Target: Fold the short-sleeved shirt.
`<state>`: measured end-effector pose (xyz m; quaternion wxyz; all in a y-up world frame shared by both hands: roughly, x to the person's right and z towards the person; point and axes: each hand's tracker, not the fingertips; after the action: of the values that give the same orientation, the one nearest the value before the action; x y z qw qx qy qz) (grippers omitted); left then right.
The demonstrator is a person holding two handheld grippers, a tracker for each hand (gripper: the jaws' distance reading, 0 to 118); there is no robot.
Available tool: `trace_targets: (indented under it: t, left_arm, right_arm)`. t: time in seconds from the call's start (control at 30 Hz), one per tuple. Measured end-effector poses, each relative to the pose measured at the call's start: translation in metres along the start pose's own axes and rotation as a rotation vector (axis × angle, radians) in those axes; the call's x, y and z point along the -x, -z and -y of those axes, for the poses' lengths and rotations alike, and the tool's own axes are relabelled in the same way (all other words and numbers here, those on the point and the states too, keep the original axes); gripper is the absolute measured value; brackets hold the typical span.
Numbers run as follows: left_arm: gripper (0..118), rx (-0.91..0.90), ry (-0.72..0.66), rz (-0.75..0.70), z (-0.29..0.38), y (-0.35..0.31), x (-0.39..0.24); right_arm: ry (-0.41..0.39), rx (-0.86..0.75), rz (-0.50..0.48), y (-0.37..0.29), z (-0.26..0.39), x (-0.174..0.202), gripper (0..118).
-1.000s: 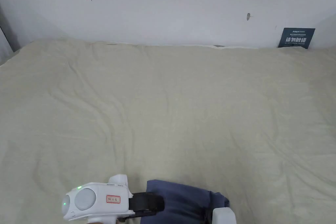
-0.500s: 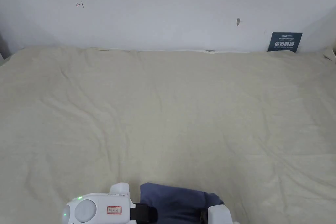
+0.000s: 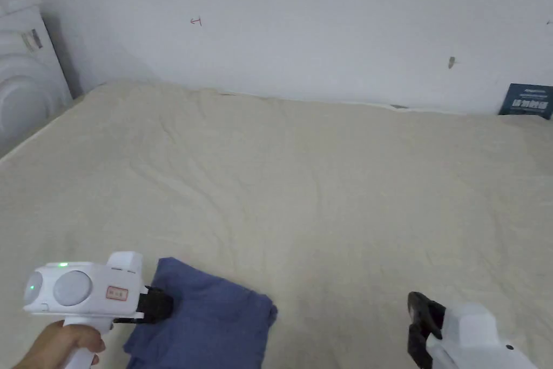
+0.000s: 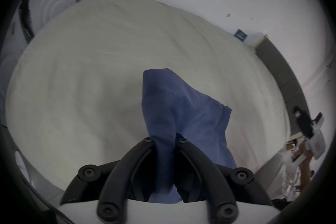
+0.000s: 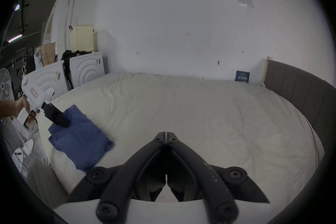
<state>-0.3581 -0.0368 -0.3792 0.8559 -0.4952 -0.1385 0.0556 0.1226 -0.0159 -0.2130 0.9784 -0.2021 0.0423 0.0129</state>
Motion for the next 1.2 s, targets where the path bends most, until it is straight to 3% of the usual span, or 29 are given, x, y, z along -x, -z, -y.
trace_targets:
  t: [0.2,0.4,0.43,0.47,0.53,0.57,0.6,0.83,1.2]
  left_arm:
    - [16,-0.004,-0.092,-0.234,-0.021,-0.021,0.104]
    - [17,-0.002,-0.185,-0.367,-0.028,-0.031,0.171]
    - [27,-0.002,-0.205,-0.373,-0.028,-0.031,0.176]
    - [43,0.003,-0.206,-0.353,-0.027,-0.03,0.179]
    - [98,-0.012,-0.224,-0.373,-0.025,-0.029,0.183]
    - [114,-0.017,-0.243,-0.379,-0.024,-0.03,0.185]
    - [118,-0.029,-0.267,-0.386,-0.022,-0.031,0.185]
    - [112,-0.143,-0.316,-0.368,-0.022,-0.06,0.163]
    - [104,-0.5,-0.179,-0.35,-0.03,-0.153,0.042]
  right_arm:
    - [0.003,-0.032,0.006,0.015,-0.021,0.017,2]
    - [0.009,-0.049,0.011,0.037,-0.033,0.034,2]
    - [0.016,-0.05,0.007,0.041,-0.034,0.035,2]
    - [0.019,-0.05,0.006,0.043,-0.035,0.037,2]
    - [0.016,-0.045,0.007,0.048,-0.037,0.039,2]
    - [0.013,-0.042,0.007,0.049,-0.037,0.039,2]
    - [0.013,-0.041,0.007,0.05,-0.038,0.039,2]
    - [0.039,-0.072,0.021,0.034,-0.048,0.034,2]
    - [-0.012,-0.192,0.077,-0.027,-0.093,0.022,2]
